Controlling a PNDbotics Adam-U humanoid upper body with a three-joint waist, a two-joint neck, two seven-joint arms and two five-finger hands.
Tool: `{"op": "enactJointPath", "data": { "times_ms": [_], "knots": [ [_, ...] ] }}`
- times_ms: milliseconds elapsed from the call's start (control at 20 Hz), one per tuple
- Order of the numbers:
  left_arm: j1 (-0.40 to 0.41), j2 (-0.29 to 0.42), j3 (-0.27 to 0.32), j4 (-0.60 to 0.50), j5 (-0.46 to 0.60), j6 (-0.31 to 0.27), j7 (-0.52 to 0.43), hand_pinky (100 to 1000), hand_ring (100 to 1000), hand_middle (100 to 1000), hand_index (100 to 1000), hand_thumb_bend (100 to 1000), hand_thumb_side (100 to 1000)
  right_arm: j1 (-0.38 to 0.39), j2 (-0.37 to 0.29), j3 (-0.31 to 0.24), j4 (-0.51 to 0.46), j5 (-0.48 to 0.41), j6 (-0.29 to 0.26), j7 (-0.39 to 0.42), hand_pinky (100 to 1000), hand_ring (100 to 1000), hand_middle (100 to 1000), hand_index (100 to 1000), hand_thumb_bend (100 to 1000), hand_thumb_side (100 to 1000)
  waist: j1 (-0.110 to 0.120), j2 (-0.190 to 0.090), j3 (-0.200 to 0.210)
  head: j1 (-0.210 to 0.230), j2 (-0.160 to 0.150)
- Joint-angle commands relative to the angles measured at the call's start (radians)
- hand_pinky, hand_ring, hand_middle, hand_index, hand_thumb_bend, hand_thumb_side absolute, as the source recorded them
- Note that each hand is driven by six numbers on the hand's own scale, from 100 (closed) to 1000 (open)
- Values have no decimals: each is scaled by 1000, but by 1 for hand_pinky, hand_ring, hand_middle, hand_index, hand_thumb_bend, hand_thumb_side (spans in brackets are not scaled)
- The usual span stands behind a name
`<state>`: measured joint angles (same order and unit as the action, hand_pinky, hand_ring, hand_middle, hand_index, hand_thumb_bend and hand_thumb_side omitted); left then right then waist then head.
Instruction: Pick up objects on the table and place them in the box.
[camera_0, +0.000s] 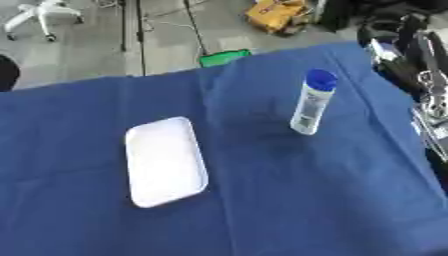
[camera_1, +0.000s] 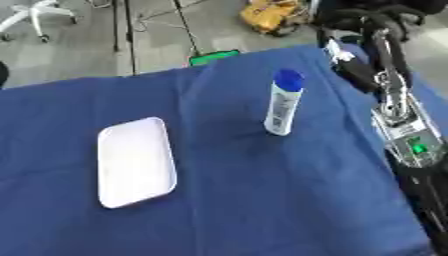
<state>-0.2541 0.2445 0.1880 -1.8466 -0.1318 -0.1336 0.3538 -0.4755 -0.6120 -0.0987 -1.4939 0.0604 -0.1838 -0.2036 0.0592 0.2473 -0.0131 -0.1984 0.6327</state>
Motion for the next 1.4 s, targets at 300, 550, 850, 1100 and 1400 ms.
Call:
{"op": "enactJointPath", "data": {
  "times_ms": [300,550,850,1100,1400],
  "knots": [
    [-9,14,2,-18,-2,0,-5,749,756,721,777,498,880,-26,-26,20,-10,24,-3,47,784,827,832,837,507,496,-22,-14,2,-5,0],
    [-10,14,1,-16,-3,2,-10,750,757,722,778,500,880,-56,-31,52,45,86,17,128,795,845,847,853,565,469,-22,-16,5,-7,0],
    [-9,13,0,-16,-2,4,-14,751,757,722,778,500,881,-80,-23,81,103,152,18,239,856,926,907,877,721,463,-19,-14,9,-10,-1],
    [-10,12,-2,-15,-1,5,-17,751,757,722,779,499,882,-93,-14,100,140,201,13,300,909,963,930,891,751,482,-19,-13,9,-11,0],
    [-10,11,-2,-15,0,5,-18,751,757,722,779,498,883,-93,-1,118,165,239,2,359,904,964,937,898,751,488,-18,-12,11,-12,-1]
  ]
}}
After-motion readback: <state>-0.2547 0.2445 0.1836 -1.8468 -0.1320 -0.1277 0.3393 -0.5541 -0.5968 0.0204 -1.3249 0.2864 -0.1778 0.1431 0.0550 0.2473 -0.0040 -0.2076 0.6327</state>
